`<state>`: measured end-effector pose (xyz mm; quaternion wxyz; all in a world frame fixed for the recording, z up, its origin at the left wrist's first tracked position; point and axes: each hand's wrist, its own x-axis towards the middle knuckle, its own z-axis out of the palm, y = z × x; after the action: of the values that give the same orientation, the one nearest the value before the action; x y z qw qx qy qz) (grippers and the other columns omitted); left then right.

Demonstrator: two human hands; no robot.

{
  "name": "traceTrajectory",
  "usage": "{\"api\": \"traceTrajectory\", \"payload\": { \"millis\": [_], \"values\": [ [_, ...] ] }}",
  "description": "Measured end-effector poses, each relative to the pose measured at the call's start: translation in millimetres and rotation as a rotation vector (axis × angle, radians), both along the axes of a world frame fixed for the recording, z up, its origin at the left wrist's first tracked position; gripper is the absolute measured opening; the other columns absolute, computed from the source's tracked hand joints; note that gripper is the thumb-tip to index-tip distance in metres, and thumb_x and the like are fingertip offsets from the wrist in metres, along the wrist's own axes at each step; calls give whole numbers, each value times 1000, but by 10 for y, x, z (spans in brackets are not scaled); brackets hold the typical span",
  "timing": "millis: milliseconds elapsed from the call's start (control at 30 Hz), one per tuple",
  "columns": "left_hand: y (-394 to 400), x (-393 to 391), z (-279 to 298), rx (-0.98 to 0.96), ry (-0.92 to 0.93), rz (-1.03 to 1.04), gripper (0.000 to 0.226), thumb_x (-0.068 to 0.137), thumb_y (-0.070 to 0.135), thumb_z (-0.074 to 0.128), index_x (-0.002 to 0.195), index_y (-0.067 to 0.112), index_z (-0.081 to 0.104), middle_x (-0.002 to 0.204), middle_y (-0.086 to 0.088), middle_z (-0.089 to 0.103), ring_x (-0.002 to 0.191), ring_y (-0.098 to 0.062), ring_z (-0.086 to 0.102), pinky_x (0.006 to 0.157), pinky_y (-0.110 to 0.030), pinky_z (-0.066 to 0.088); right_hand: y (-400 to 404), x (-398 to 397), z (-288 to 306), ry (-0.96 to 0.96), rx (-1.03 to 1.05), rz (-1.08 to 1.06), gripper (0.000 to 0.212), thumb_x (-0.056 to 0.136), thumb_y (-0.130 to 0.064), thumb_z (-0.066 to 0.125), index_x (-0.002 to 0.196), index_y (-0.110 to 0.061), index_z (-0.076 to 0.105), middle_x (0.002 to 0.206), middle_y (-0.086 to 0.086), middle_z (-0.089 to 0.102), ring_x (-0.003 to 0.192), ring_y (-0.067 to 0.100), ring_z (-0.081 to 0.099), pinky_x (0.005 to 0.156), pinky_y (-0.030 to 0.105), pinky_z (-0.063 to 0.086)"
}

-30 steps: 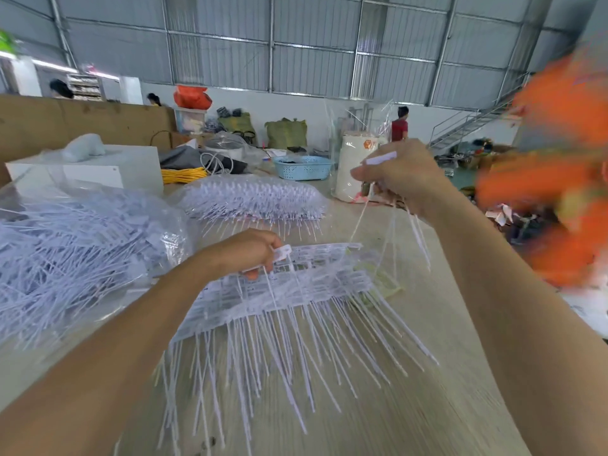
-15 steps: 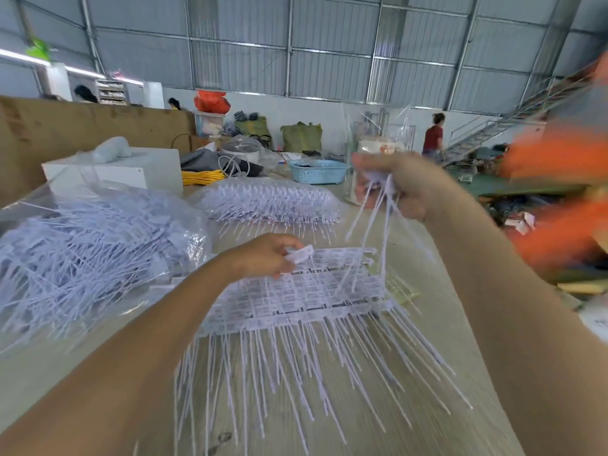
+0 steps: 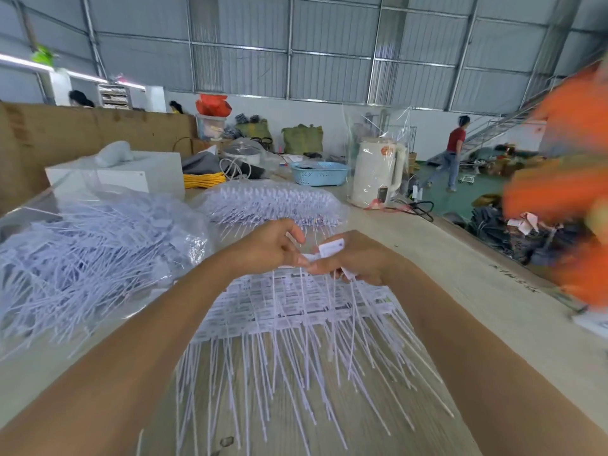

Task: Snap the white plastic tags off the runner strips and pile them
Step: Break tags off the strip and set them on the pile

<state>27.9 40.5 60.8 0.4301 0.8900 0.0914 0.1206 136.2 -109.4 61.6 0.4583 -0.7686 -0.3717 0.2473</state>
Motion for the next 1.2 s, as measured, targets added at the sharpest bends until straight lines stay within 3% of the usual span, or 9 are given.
{"api": "traceTrajectory", "payload": {
  "millis": [200, 367, 600, 667, 800, 900, 1000, 1100, 1200],
  "values": [
    [-41, -22, -23, 72, -31, 55, 6, 88, 17, 65, 85, 12, 64, 75, -1, 63, 70, -7, 57, 59, -6, 41, -23, 41, -36, 27, 80, -48, 25, 63, -8, 86, 58, -15, 62, 51, 3, 58, 41, 11, 47, 37, 16, 31],
    [-115, 44, -27, 9, 43, 97, 17, 94, 11, 55, 78, 13, 52, 59, -2, 57, 56, -13, 53, 61, -24, 42, 43, -3, -86, -34, 186, -67, 24, 65, -3, 84, 62, -11, 61, 50, 0, 55, 41, 11, 44, 39, 18, 31],
    [-99, -12, 106, -463, 265, 113, 17, 94, 5, 43, 80, 14, 48, 39, 8, 30, 31, -7, 22, 37, -15, 24, 4, 25, -164, -713, 202, -149, 15, 74, -1, 69, 65, 1, 57, 63, 7, 48, 58, 19, 42, 56, 24, 34],
    [-71, -43, 106, -411, 231, 100, 18, 94, 5, 46, 78, 12, 51, 42, 5, 38, 34, -8, 27, 40, -18, 27, -103, 123, -155, -542, 282, -210, 23, 78, -2, 68, 66, 9, 52, 64, 12, 44, 55, 18, 39, 53, 29, 36],
    [-127, -51, 112, -282, 58, 159, 17, 90, -6, 47, 84, 2, 61, 52, -5, 61, 39, -11, 47, 39, -17, 34, -261, 283, 2, 202, 507, -407, 22, 73, 1, 75, 79, -4, 55, 60, 9, 43, 35, 10, 37, 36, 17, 30],
    [-178, -3, 105, -245, 68, 149, 32, 79, -19, 37, 72, -2, 63, 54, -9, 63, 49, -18, 51, 47, -23, 35, -361, 331, 150, 484, 472, -278, 11, 69, 2, 72, 64, -4, 64, 65, 8, 48, 31, 6, 38, 29, 14, 30],
    [-254, 51, 96, -190, 53, 66, 35, 73, -20, 37, 70, 2, 64, 67, -14, 63, 59, -20, 54, 52, -24, 41, -369, 252, 190, 479, 338, -106, 21, 70, -3, 70, 50, -9, 68, 62, 6, 55, 35, 5, 40, 29, 12, 29],
    [-313, 79, 101, -106, 23, 24, 33, 74, -19, 47, 78, 7, 67, 78, -2, 64, 79, -16, 58, 75, -27, 47, -264, 100, 143, 262, 186, -41, 11, 74, -1, 73, 67, -5, 67, 56, 3, 59, 38, 7, 43, 32, 15, 30],
    [-328, 65, 106, -32, 34, -9, 26, 77, -16, 55, 81, 8, 63, 73, -1, 60, 69, -11, 56, 65, -21, 47, -156, 6, 37, 90, 67, -24, 17, 69, -6, 80, 72, -8, 63, 54, 1, 58, 42, 10, 45, 39, 19, 31]
  ]
}}
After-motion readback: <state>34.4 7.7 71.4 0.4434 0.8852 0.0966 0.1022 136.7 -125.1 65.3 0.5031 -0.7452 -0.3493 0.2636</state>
